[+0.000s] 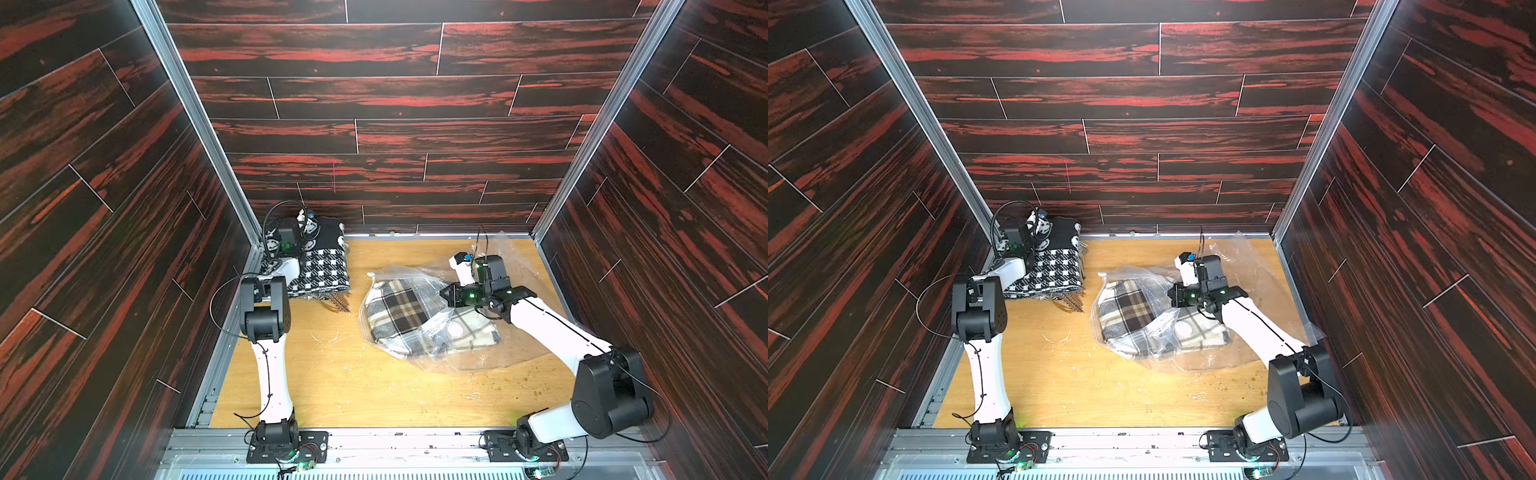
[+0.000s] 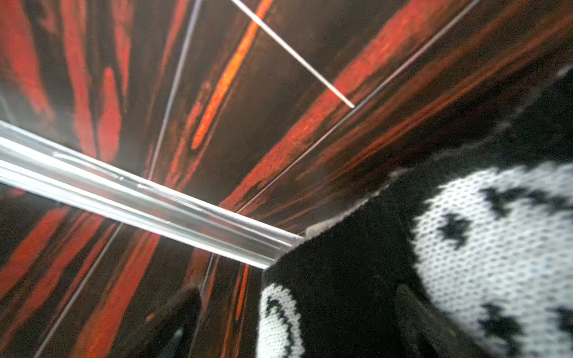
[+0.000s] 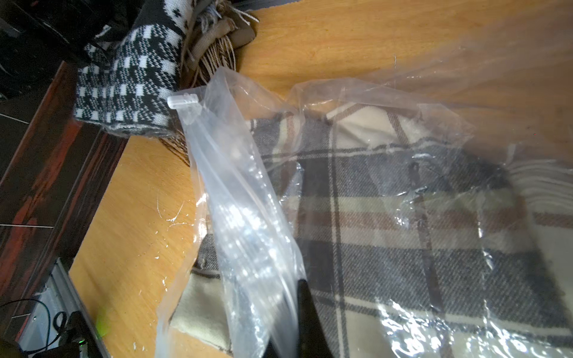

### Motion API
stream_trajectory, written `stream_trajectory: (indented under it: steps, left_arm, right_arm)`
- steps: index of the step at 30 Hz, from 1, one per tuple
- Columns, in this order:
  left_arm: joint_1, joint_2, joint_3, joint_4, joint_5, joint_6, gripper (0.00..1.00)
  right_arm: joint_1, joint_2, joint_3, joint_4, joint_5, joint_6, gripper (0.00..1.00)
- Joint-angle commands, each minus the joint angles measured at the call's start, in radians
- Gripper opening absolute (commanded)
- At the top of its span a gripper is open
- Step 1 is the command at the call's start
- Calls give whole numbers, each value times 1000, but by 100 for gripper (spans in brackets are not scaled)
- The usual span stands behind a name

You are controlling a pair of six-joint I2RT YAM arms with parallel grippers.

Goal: Take the scarf out of the vacuum bag
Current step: Place the scarf at the corner of the board.

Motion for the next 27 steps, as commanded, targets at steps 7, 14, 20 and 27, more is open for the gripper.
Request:
stream_trajectory:
  steps: [7, 14, 20, 27]
  left_arm:
    - [-87, -151, -161, 219, -160, -140, 100]
    - [-161, -366, -285, 236, -224, -355, 100]
    - [-214, -655, -391, 100, -278, -529, 100]
    - [-216, -1064, -559, -173, -73, -905, 100]
  right_arm:
    - [5, -27, 42, -45, -15, 0, 0]
    - [5, -19, 85, -77, 23, 3, 0]
    - [5, -16, 97, -80, 28, 9, 0]
    - [5, 1, 131, -80, 1, 12, 0]
